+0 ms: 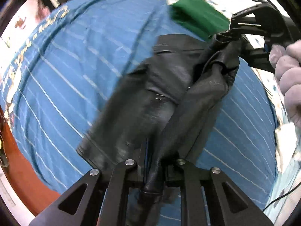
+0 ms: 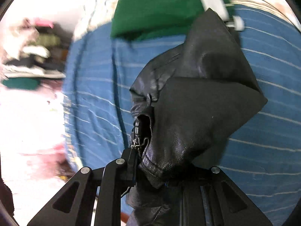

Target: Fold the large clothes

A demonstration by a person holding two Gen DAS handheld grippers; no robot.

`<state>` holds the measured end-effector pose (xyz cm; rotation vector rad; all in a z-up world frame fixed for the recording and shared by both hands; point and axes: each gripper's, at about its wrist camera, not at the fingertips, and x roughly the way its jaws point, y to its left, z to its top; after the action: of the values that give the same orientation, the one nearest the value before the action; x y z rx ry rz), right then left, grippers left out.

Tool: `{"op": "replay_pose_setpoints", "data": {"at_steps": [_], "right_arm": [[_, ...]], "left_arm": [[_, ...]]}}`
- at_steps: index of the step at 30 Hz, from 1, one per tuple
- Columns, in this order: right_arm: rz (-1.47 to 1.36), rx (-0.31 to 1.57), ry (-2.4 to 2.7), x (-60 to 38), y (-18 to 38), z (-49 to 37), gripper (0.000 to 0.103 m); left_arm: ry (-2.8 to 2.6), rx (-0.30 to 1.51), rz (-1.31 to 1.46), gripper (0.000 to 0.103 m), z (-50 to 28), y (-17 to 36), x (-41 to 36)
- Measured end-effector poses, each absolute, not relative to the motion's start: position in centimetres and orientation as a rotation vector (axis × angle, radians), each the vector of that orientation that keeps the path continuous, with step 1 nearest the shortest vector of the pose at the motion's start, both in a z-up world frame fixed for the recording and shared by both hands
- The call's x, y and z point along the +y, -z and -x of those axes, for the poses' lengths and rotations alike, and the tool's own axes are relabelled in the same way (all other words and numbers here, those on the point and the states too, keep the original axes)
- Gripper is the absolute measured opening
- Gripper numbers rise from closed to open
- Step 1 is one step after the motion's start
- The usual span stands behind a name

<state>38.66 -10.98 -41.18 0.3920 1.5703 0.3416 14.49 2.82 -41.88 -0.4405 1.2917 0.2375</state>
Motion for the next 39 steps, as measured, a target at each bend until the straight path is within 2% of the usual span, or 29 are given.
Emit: {"op": "replay_pose_setpoints", "data": {"at_steps": [2,4,5,6,8,9,11,13,17,19,21,22,23,31,34,35,36,39], "right_arm": [[-0.314,1.601,-0.298,-7.1,43.3,-39.3,0.022],[-0.19,1.662,-0.266,-2.8,46.4,-40.3,0.032],[-0.158,1.7,-0.252,-1.0,48.3,-40.8,0.046],[-0.123,1.731,-0.27,0.0,50.2,-40.9,0.068],[-0.064,1.795,-0.375,2.3,53.0,-41.3,0.093],[-0.052,1.8,-0.398,2.7,53.4,-41.3,0.096],[-0.024,1.806,-0.432,2.8,53.0,-41.1,0.096],[-0.11,1.779,-0.529,1.1,51.3,-41.0,0.095],[-0.336,1.671,-0.622,-5.9,46.7,-41.6,0.095],[-0.376,1.607,-0.572,-11.0,44.9,-41.9,0.095],[-0.354,1.574,-0.498,-14.9,44.5,-42.6,0.096],[-0.337,1.567,-0.467,-16.8,45.1,-43.0,0.096],[-0.331,1.566,-0.43,-18.5,45.9,-43.5,0.096],[-0.573,1.573,-0.444,-23.8,57.7,-49.0,0.096],[-0.646,1.479,-0.509,-23.2,58.6,-49.9,0.095],[-0.665,1.463,-0.547,-22.8,58.4,-50.1,0.075],[-0.689,1.448,-0.58,-22.5,58.2,-50.0,0.044],[-0.716,1.443,-0.52,-22.9,57.8,-49.5,0.027]], "left_arm": [[-0.241,1.309,0.527,0.017,-14.8,44.7,6.5],[-0.233,1.342,0.647,0.017,-15.0,47.8,9.6],[-0.23,1.344,0.684,0.017,-15.0,48.7,10.4],[-0.217,1.341,0.726,0.017,-14.9,49.4,11.1],[-0.187,1.315,0.834,0.017,-14.5,50.3,12.3],[-0.171,1.308,0.869,0.017,-14.4,50.5,12.5],[-0.151,1.288,0.921,0.017,-13.9,50.6,12.7],[-0.143,1.285,0.918,0.02,-13.6,50.2,12.3],[-0.127,1.274,0.88,0.021,-13.4,48.6,11.3],[-0.115,1.265,0.829,0.026,-13.8,47.9,10.7],[-0.109,1.255,0.749,0.045,-14.6,48.0,9.9],[-0.117,1.263,0.697,0.08,-15.2,48.2,10.1],[-0.14,1.283,0.638,0.101,-15.8,48.7,9.9],[-0.273,1.312,0.599,0.101,-15.9,50.1,12.2],[-0.346,1.352,0.565,0.101,-15.5,51.4,12.9],[-0.371,1.368,0.559,0.101,-15.4,52.2,13.2],[-0.381,1.376,0.564,0.101,-15.4,52.8,13.5],[-0.391,1.387,0.574,0.101,-15.7,53.7,14.0]]}}
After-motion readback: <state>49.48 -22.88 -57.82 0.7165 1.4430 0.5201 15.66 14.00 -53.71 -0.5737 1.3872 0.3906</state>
